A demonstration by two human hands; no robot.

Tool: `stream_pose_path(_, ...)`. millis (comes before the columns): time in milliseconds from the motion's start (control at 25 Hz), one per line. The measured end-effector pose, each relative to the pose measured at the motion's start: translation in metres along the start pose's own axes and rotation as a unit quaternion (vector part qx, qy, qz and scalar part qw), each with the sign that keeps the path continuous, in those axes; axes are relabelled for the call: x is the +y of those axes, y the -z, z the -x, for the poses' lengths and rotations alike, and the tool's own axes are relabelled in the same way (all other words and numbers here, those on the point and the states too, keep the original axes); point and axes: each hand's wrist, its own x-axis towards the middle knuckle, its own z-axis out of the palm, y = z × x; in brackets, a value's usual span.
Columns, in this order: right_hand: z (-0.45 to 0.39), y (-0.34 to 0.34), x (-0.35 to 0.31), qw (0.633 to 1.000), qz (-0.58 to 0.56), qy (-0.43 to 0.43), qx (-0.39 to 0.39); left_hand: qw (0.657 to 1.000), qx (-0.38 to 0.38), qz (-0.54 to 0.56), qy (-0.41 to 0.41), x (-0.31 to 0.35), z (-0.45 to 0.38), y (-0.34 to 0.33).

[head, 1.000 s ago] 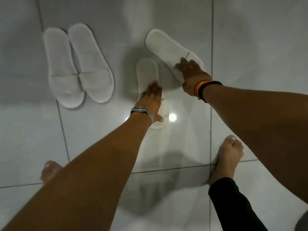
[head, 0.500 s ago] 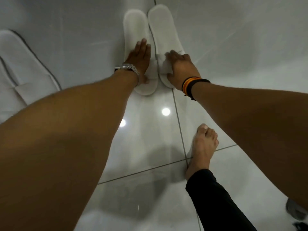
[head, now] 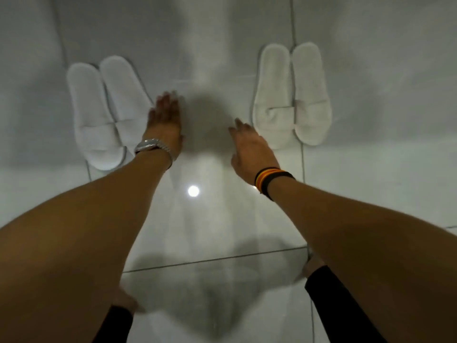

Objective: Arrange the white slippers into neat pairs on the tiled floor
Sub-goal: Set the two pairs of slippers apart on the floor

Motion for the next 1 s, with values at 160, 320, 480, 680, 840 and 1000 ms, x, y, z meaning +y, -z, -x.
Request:
stream_pose_path(160,-0.045,-0.043,-0.119,0.995,0.023,0.095,-0.037,0.994,-0.030,-0.006,0.109,-0.125,0.040,0.001)
stream_pose_path(320,-0.089,-0.077,-0.192,0.993,0.058,0.060,-0.077,0.988,-0.099,0.056,0.102,-0.188,0.051,-0.021)
stream_pose_path(480,-0.096,-0.100,-0.248,0.993,0.067,0.058,-0.077,0.987,-0.073,0.085,0.113,-0.241,0.062,-0.035)
stream_pose_path(680,-0.109,-0.118,-0.318,0.993,0.038,0.078,-0.079,0.991,-0.083,0.038,0.102,-0.330,0.075,-0.026)
stream_pose_path(840,-0.122,-0.131,-0.368,0.992,0.009,0.095,-0.088,0.985,-0.098,0.022,0.139,-0.378,0.084,-0.020)
stream_pose_path(1000,-0.126,-0.131,-0.375,0.990,-0.026,0.108,-0.088,0.981,-0.117,-0.007,0.155,-0.391,0.086,-0.013)
